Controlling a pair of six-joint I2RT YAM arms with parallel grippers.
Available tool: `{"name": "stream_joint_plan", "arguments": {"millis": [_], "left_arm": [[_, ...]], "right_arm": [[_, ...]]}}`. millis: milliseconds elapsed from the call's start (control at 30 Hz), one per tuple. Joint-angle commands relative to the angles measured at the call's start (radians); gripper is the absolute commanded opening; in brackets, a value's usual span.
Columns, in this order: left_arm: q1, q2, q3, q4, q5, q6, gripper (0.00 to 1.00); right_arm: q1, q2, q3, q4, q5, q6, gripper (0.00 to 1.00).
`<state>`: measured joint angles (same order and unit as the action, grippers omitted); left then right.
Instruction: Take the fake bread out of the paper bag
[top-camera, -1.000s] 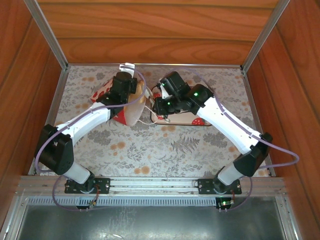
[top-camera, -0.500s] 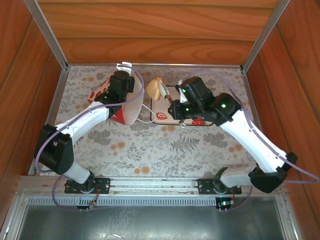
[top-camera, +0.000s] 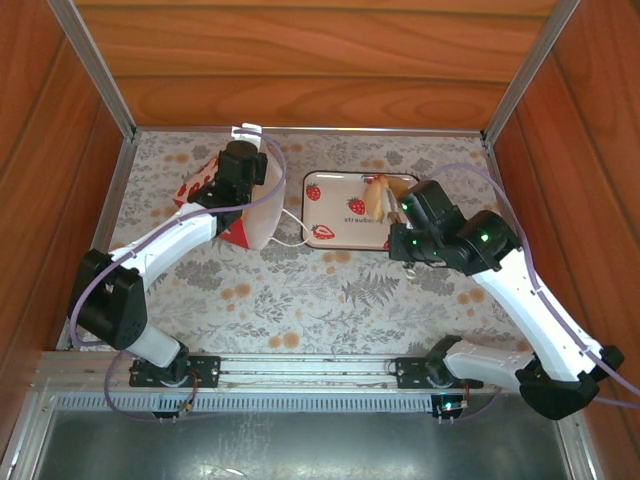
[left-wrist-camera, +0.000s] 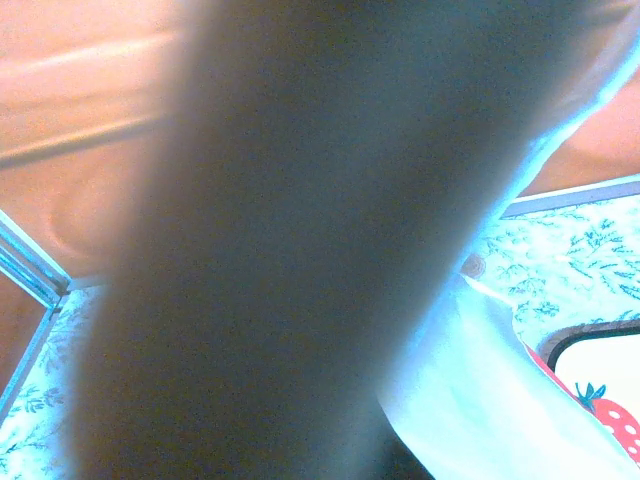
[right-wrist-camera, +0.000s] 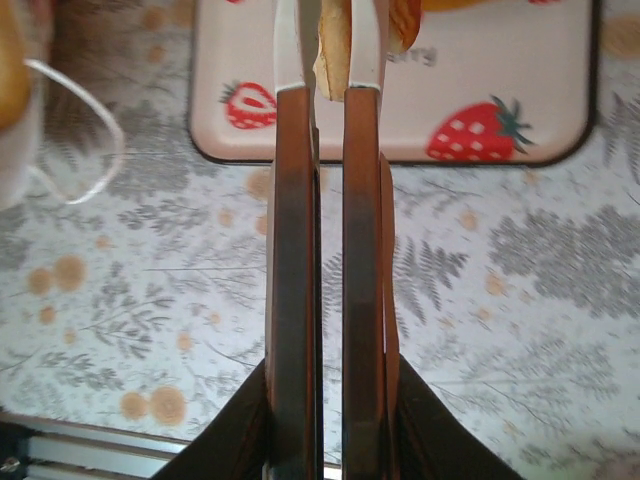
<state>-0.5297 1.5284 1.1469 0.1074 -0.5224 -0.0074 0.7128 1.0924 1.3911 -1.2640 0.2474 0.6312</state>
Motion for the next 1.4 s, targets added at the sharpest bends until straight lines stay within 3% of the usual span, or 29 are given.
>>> {"name": "stream_joint_plan", "arguments": {"millis": [0,500,1033,1367], "left_arm": [[0.011,-0.03,-0.003,-0.003,-0.012,0.003,0.0],[0.012,-0.032,-0.009,-0.004,0.001,-0.015,0.0],[0.012,-0.025,-0.01,-0.004,0.009,-0.025,0.0],[0.012,-0.018,-0.009,-0.003,0.01,-0.026,0.0]], "right_arm": [[-0.039,-0.049,-0.021,-0.044,0.07,0.023,0.06],[-0.109,0.013,-0.062,-0.086,0.166,-0.028,0.06],[-0.178,0.097,-0.109,-0.026,0.174,-0.099,0.06],[-0.183,0.205,-0.066,-0.031,0.285,-0.124,0.06]]}}
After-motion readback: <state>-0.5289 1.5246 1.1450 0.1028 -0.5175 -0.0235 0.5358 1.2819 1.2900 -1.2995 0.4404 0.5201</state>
